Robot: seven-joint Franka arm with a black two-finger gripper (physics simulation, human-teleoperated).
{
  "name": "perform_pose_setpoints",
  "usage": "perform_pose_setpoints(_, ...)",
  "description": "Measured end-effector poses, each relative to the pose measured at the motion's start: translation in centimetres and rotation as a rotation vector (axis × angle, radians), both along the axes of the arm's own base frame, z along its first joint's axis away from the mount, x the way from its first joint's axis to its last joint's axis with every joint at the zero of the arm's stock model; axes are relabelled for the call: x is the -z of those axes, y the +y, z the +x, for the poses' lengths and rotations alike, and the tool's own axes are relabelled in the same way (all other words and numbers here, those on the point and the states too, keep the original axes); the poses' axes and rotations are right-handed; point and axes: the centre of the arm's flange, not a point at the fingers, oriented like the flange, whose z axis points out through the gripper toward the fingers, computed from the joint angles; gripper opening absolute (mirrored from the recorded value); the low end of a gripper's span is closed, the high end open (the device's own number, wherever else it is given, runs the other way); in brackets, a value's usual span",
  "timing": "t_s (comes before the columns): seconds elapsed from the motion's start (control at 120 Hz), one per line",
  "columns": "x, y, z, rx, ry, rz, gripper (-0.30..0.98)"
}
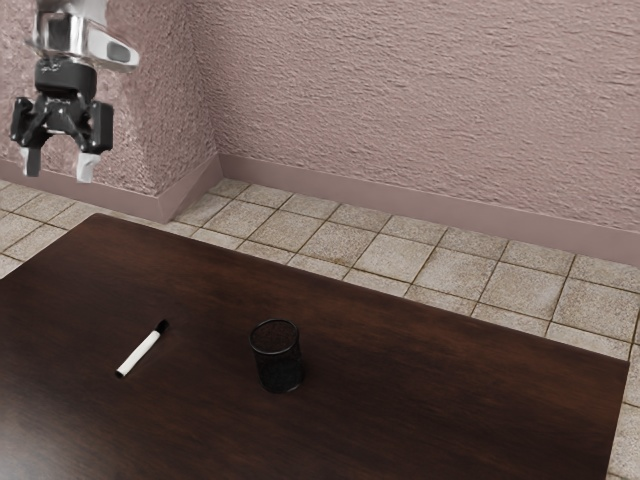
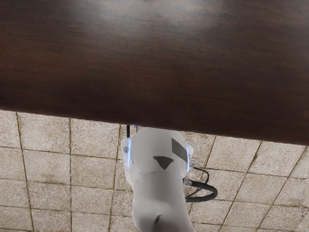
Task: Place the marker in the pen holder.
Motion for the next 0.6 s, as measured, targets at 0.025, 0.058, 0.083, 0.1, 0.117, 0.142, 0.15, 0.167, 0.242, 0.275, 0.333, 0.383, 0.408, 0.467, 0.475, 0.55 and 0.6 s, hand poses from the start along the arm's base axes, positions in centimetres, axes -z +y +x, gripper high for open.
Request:
perform_pose_setpoints(0.025, 1.6, 2.3, 1.0, -0.025, -0.055, 0.008, 0.68)
perform_pose_setpoints(0.058, 2.8, 4.1, 2.2, -0.035, -0.135, 0.023, 0.68)
perform_pose_setpoints(0.083, 3.1, 4.9, 3.0, -0.03, -0.194, 0.035, 0.67)
perform_pose_setpoints(0.1, 3.3, 5.2, 3.5, -0.024, -0.231, 0.042, 0.67)
perform_pose_setpoints(0.117, 3.3, 5.5, 4.0, -0.016, -0.266, 0.049, 0.67)
perform_pose_setpoints(0.142, 3.2, 5.9, 4.7, -0.006, -0.316, 0.06, 0.67)
perform_pose_setpoints(0.15, 3.1, 6.0, 4.8, -0.002, -0.332, 0.063, 0.67)
perform_pose_setpoints(0.167, 3.0, 6.2, 5.2, 0.004, -0.361, 0.068, 0.67)
perform_pose_setpoints(0.242, 2.6, 7.9, 6.2, 0.002, -0.479, 0.058, 0.67)
perform_pose_setpoints(0.275, 2.2, 8.2, 6.6, 0.009, -0.524, 0.055, 0.67)
perform_pose_setpoints(0.333, 1.8, 7.4, 7.5, 0.047, -0.583, 0.047, 0.67)
perform_pose_setpoints(0.383, 2.5, 6.2, 8.5, 0.085, -0.599, 0.039, 0.67)
perform_pose_setpoints(0.408, 3.6, 5.4, 9.1, 0.108, -0.592, 0.036, 0.67)
perform_pose_setpoints(0.467, 7.4, 3.4, 10.8, 0.159, -0.556, 0.026, 0.67)
perform_pose_setpoints(0.475, 8.2, 3.2, 10.9, 0.164, -0.547, 0.023, 0.67)
perform_pose_setpoints(0.55, 14.2, 3.0, 10.7, 0.188, -0.487, 0.01, 0.67)
perform_pose_setpoints(0.6, 17.7, 3.3, 10.0, 0.195, -0.459, 0.005, 0.67)
